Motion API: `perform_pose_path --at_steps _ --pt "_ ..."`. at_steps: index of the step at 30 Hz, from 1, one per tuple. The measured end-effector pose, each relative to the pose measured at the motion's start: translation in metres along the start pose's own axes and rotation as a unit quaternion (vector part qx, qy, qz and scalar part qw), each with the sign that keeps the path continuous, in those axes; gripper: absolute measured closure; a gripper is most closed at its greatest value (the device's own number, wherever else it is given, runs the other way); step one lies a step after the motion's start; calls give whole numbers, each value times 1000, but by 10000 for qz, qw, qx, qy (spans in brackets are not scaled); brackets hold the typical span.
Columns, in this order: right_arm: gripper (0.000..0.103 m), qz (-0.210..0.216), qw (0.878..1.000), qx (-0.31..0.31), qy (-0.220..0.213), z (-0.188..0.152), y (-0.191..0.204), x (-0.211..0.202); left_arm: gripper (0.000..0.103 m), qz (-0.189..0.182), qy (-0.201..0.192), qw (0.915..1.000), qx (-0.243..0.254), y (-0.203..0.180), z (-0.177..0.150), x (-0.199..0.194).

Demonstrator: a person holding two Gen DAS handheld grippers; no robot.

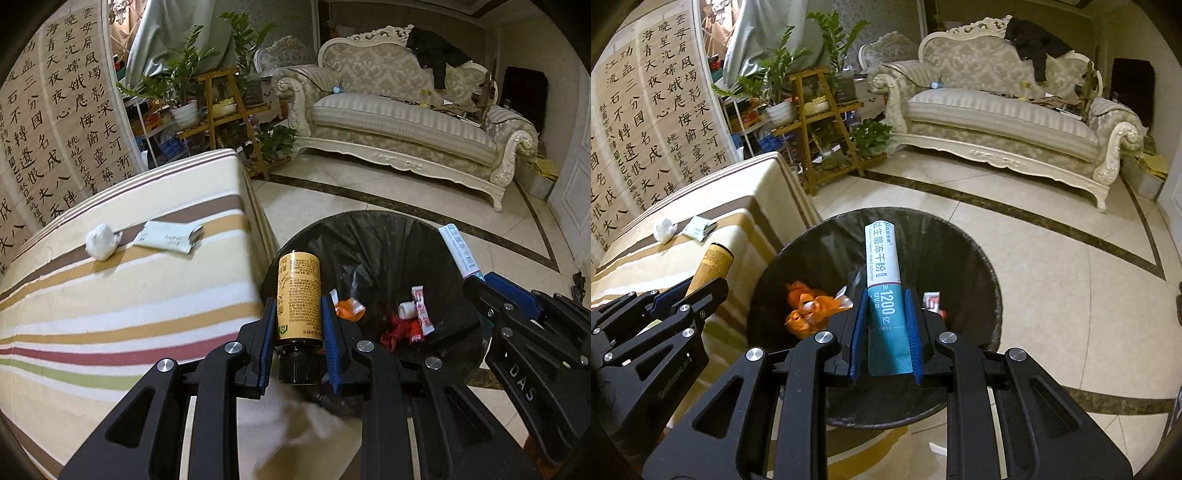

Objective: Collect trash
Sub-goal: 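Carry the tube and amber bottle over the black bin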

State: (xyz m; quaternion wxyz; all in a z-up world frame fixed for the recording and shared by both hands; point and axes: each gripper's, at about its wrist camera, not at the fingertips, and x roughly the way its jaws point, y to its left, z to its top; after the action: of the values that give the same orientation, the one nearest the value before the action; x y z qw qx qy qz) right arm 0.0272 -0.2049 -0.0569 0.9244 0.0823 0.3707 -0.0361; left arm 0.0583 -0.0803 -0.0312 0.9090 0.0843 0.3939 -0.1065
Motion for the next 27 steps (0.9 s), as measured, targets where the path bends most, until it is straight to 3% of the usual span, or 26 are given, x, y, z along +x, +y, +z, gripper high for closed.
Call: perform_pose_path --at_steps 21,23,25,27 --pt "82 -146 9997 195 7 15 -17 31 78 174 151 9997 76 -20 24 37" --pt "82 -165 9996 217 10 15 -18 33 73 184 176 9996 79 -19 24 38" --pt "80 -161 9996 230 37 15 -19 35 59 193 187 9996 47 -18 25 39" --pt "70 -179 9995 246 45 14 -19 36 55 191 172 9997 38 -18 25 38"
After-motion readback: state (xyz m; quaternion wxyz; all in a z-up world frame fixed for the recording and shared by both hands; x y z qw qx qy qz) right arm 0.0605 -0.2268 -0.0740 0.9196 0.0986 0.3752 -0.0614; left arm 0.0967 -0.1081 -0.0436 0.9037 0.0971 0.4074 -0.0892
